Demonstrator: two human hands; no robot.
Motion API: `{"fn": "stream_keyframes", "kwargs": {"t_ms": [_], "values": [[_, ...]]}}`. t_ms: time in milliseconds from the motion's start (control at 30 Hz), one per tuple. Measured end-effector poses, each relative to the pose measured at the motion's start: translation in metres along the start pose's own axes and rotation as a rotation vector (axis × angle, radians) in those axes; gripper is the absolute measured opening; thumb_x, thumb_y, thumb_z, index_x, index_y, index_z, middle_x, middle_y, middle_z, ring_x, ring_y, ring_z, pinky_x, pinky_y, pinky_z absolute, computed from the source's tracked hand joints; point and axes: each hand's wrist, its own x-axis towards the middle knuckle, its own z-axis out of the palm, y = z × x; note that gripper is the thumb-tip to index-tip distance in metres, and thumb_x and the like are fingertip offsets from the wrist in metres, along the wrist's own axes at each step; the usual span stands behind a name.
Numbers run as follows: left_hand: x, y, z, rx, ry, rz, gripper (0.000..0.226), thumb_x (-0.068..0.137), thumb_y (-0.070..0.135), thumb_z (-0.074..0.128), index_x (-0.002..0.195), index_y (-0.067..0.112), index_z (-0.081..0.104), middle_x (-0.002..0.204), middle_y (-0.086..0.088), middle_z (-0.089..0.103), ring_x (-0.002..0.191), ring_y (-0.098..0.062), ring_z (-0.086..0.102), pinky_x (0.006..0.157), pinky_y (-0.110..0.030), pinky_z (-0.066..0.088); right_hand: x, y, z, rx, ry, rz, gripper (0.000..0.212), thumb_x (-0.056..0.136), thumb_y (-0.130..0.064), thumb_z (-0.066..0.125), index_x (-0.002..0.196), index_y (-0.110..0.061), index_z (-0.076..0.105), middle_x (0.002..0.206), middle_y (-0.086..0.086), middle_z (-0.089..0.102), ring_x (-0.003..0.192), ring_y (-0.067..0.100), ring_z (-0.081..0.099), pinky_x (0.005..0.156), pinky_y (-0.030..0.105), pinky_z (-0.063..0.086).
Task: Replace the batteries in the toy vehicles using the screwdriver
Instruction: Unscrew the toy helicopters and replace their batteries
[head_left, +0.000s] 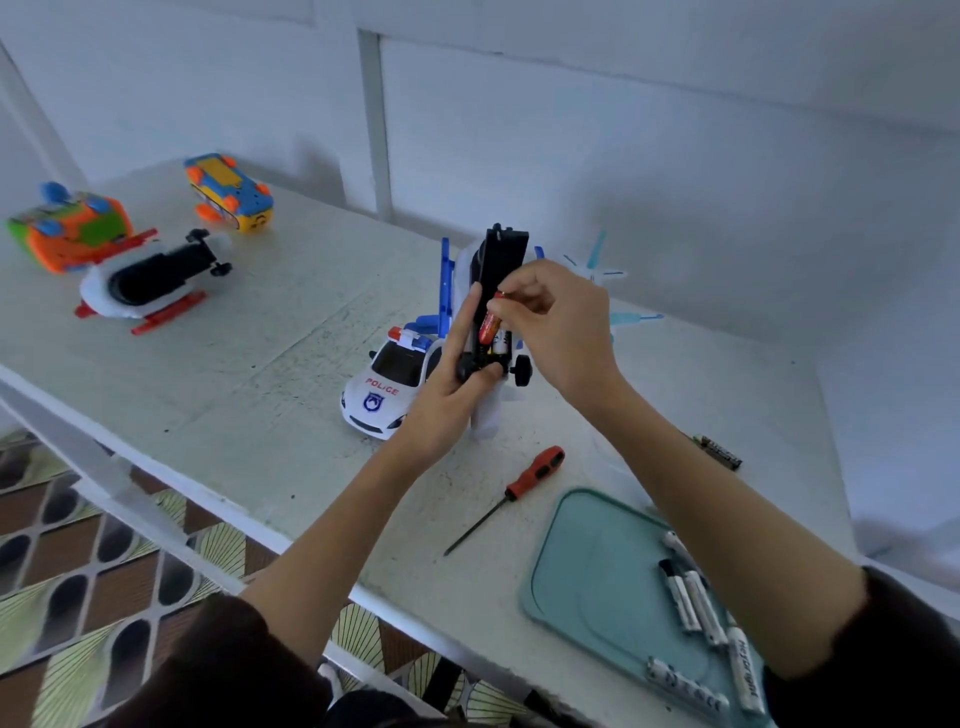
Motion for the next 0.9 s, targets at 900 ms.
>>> {"fn": "stream_keyframes", "kwargs": {"t_ms": [900], "values": [[0.001, -0.003, 0.002, -0.009, -0.023, 0.034, 0.065, 0.092, 0.008, 0.043, 0.138, 0.046, 0.017, 0.136, 0.043, 0.033, 0.133, 0.002, 0.038, 0.106, -0.018, 0.035, -0.005, 0.025, 0.000, -0.195, -0.124, -0.322, 0.009, 0.075, -0.006, 0.068, 0.078, 0.002, 0.067, 0.082, 0.011, 0.056, 0.066, 0.015, 0.051, 0.066, 0.013, 0.042]]}}
